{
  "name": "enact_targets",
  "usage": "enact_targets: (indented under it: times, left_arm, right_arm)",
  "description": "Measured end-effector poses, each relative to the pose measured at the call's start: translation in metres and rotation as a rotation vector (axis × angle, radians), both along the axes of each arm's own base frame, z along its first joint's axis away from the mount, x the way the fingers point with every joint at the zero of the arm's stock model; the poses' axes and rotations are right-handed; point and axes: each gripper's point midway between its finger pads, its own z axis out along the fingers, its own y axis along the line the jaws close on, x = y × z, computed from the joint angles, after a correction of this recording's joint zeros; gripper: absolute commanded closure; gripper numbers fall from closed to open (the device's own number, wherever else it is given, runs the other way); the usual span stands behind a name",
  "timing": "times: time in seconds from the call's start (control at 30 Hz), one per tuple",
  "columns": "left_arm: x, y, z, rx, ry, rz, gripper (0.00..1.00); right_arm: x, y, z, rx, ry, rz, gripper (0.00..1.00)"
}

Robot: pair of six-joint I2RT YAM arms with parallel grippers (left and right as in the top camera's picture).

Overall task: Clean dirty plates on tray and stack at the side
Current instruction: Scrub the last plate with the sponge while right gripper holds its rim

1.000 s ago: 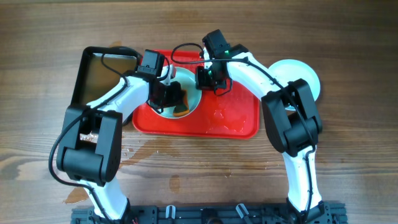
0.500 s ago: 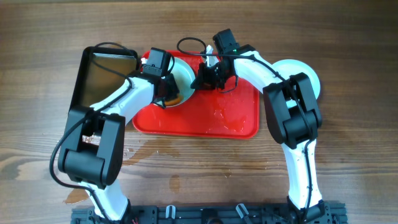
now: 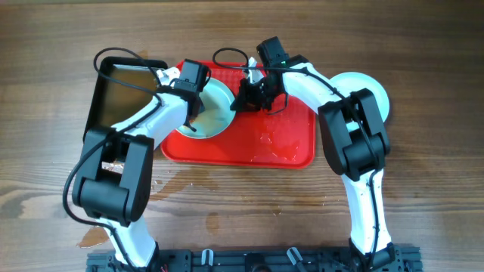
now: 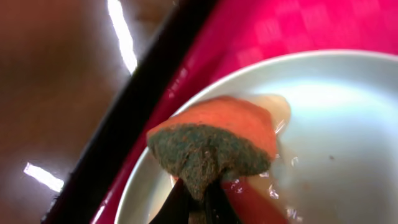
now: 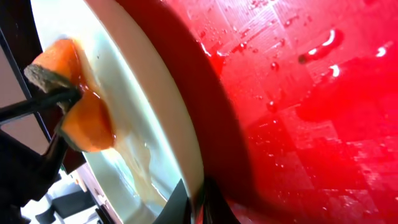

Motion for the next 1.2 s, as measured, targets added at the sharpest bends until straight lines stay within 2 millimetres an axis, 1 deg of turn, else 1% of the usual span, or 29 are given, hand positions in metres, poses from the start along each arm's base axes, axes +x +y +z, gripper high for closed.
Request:
enact_targets:
  times: [0.07, 0.1, 0.2, 0.27, 0.33, 0.4, 0.47, 0.53, 0.63, 0.7, 0.8, 0.87, 0.93, 1.03, 1.07, 1.13, 1.2]
  left_arm:
    - [-0.003, -0.017, -0.002, -0.087, 0.049, -0.13, 0.96]
    - [-0.005, -0.032, -0.002, -0.163, 0.074, -0.219, 0.96]
    - [-0.016, -0.069, -0.001, -0.328, 0.114, -0.405, 0.96]
    - [-0.028, -0.097, 0.001, -0.459, 0.141, -0.536, 0.96]
    - [-0.029, -0.112, 0.004, -0.517, 0.121, -0.609, 0.96]
    - [-0.021, -0.117, 0.006, -0.527, 0.079, -0.633, 0.96]
    - [-0.008, -0.12, 0.007, -0.511, 0.016, -0.638, 0.96]
    - [0.004, -0.12, 0.009, -0.483, -0.034, -0.63, 0.96]
    - [0.02, -0.112, 0.01, -0.406, -0.095, -0.573, 0.96]
    - [0.025, -0.099, 0.008, -0.338, -0.104, -0.471, 0.96]
    - [0.026, -0.068, 0.002, -0.214, -0.095, -0.279, 0.96]
    - [0.024, -0.046, 0.002, -0.134, -0.088, -0.164, 0.96]
    - [0.017, -0.029, 0.002, -0.064, -0.067, -0.091, 0.96]
    - [0.005, -0.014, 0.002, 0.0, -0.024, -0.044, 0.96]
    - [-0.001, -0.011, 0.001, 0.011, 0.002, -0.039, 0.96]
    - [-0.008, -0.012, 0.0, 0.003, 0.039, -0.046, 0.96]
    - [-0.017, -0.017, -0.001, -0.05, 0.092, -0.082, 0.96]
  right_arm:
    - [0.001, -0.002, 0.0, -0.001, 0.003, -0.005, 0.95]
    - [0.002, -0.004, 0.0, 0.0, 0.001, -0.006, 0.96]
    - [0.003, -0.006, 0.0, 0.0, -0.005, -0.005, 0.96]
    - [0.003, -0.006, 0.0, 0.001, -0.008, -0.001, 0.96]
    - [0.004, -0.006, 0.0, 0.001, -0.012, 0.0, 0.95]
    - [0.004, -0.006, 0.0, 0.001, -0.014, 0.0, 0.96]
    - [0.005, -0.006, 0.0, 0.0, -0.019, -0.001, 0.96]
    - [0.006, -0.005, -0.001, 0.001, -0.021, -0.002, 0.96]
    - [0.006, -0.005, -0.001, 0.002, -0.021, -0.004, 0.96]
    - [0.006, -0.004, 0.0, 0.005, -0.023, -0.002, 0.96]
    - [0.004, 0.001, 0.001, 0.017, -0.022, 0.009, 0.96]
    - [0.002, 0.002, 0.001, 0.018, -0.019, 0.014, 0.96]
    - [0.001, 0.003, 0.002, 0.021, -0.017, 0.015, 0.95]
    - [0.0, 0.003, 0.002, 0.022, -0.013, 0.018, 0.96]
    - [0.0, 0.003, 0.002, 0.022, -0.012, 0.019, 0.96]
    - [-0.002, 0.003, 0.002, 0.024, -0.011, 0.025, 0.96]
    - [-0.002, 0.004, 0.002, 0.024, -0.015, 0.031, 0.96]
